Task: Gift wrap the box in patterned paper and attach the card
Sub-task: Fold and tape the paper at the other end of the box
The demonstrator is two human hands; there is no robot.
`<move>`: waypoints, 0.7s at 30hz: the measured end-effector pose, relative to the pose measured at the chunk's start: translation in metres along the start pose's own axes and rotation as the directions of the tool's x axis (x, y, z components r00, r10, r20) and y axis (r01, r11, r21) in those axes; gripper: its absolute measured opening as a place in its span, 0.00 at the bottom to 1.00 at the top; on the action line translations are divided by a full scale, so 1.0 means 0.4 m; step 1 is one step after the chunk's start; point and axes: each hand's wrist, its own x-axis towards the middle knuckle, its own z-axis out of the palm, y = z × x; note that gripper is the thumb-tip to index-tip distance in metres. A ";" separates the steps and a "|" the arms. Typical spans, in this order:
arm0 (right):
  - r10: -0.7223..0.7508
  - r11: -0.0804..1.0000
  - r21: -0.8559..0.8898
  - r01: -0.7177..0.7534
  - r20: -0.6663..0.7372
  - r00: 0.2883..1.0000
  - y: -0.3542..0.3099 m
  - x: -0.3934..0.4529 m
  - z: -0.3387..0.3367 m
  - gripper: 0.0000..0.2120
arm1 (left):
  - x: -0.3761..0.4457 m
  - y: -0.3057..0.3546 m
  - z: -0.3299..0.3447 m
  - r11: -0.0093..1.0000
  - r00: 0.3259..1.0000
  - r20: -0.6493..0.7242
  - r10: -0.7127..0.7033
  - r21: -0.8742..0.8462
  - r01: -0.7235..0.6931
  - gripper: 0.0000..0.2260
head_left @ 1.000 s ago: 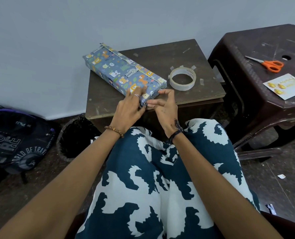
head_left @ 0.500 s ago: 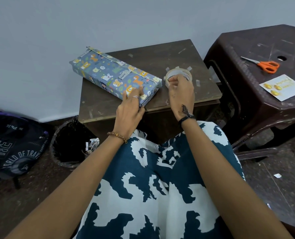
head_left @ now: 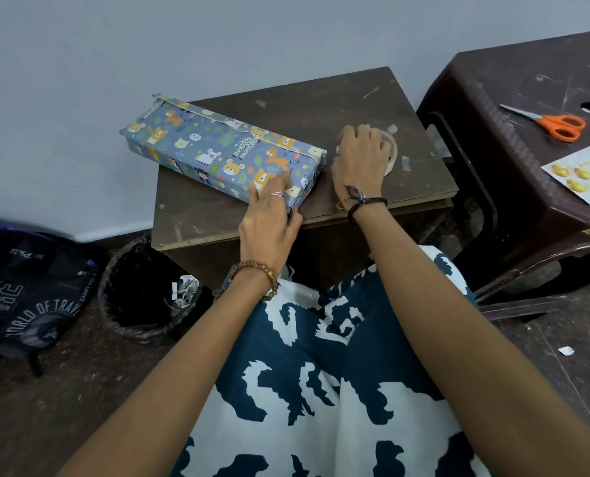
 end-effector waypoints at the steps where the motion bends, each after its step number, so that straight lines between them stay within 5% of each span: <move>1: 0.007 1.000 -0.004 -0.007 -0.010 1.000 0.006 0.000 -0.001 0.14 | 0.000 0.001 -0.001 1.000 1.000 0.002 0.002 0.002 -0.002 0.21; 7: -0.004 1.000 0.008 0.005 -0.109 0.994 0.030 -0.009 -0.003 0.13 | 0.003 0.003 0.001 0.999 1.000 0.007 -0.009 0.036 0.008 0.21; 21: 0.014 0.996 0.089 -0.008 -0.066 0.998 0.004 -0.033 -0.024 0.09 | 0.007 0.003 -0.005 0.999 0.999 0.043 -0.015 0.039 0.013 0.20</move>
